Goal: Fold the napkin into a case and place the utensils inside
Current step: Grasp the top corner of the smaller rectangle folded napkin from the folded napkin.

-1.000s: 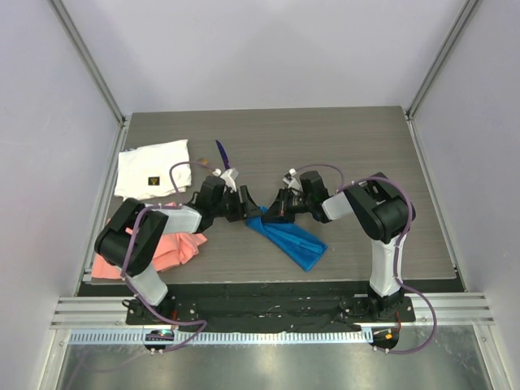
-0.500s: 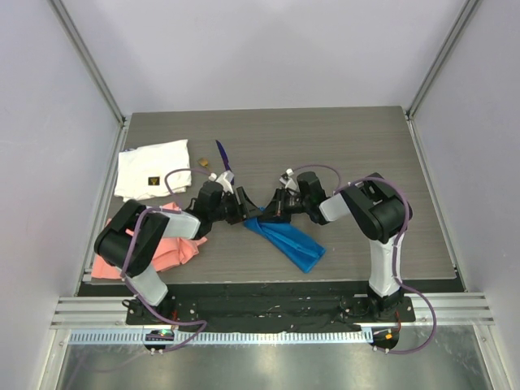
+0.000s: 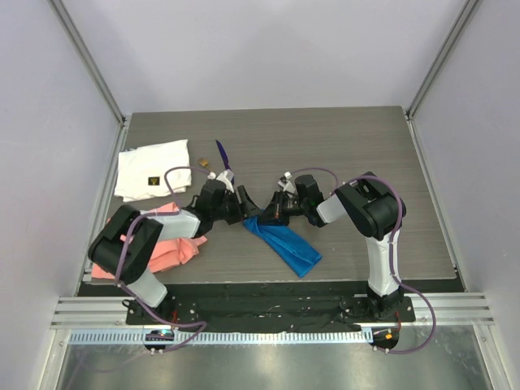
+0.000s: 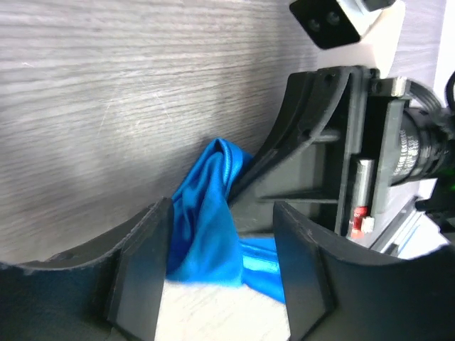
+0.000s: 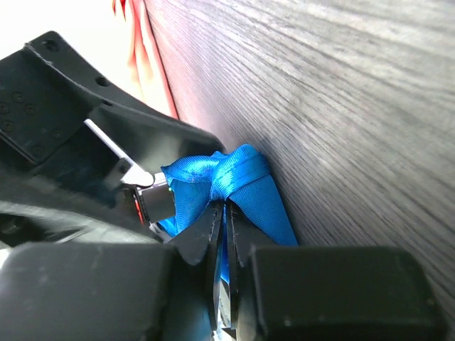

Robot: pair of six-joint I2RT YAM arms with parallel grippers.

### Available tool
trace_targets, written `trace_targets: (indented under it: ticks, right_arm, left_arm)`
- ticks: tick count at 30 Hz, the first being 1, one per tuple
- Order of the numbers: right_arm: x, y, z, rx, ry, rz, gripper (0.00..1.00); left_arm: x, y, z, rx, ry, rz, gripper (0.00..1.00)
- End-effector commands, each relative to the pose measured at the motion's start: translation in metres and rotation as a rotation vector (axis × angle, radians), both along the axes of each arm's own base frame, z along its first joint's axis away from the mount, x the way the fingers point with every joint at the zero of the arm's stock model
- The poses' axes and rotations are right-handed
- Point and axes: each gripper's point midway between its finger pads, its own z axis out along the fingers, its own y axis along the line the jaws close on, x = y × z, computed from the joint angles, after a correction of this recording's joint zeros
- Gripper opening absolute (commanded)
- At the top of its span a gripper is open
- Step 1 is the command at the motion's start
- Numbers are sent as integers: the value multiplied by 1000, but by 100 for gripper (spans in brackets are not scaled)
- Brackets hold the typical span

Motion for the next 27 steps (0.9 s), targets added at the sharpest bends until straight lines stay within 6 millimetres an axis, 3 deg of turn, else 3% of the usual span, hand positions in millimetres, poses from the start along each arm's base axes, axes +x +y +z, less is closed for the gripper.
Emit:
trace_targets:
  ticks: [1, 3, 6, 7, 9, 10, 12, 13, 14, 20, 21, 27]
  right_arm:
    - [10, -4, -9, -32, -42, -33, 12]
    - [9, -5, -6, -30, -41, -30, 12]
    - [9, -6, -4, -31, -40, -32, 12]
    - [9, -5, -3, -29, -40, -33, 12]
    - [10, -5, -2, -28, -39, -38, 12]
    - [10, -4, -1, -24, -37, -39, 12]
    - [11, -4, 0, -21, -40, -41, 12]
    - [11, -4, 1, -20, -43, -41, 12]
    - [10, -4, 0, -20, -40, -40, 12]
    - [7, -6, -3, -14, -30, -43, 12]
    - [8, -5, -3, -9, -31, -46, 12]
    - [6, -5, -2, -2, -28, -41, 12]
  left_arm:
    - [7, 20, 35, 160, -67, 20, 65]
    - [10, 30, 53, 223, -96, 43, 65]
    - [7, 30, 67, 288, -143, 30, 56]
    - [-3, 22, 67, 308, -139, -10, 47]
    - [-9, 11, 65, 339, -128, -50, 38]
    - [-9, -3, 65, 350, -119, -87, 27]
    - [-18, -1, 52, 439, -54, -107, 19]
    - [-17, -10, 57, 455, -64, -122, 17]
    - [-22, -8, 46, 506, -34, -131, 17]
    - [-22, -15, 39, 692, -31, -114, 29]
    - [-26, -8, 27, 753, 4, -115, 29]
    - [-27, -9, 15, 820, 28, -100, 30]
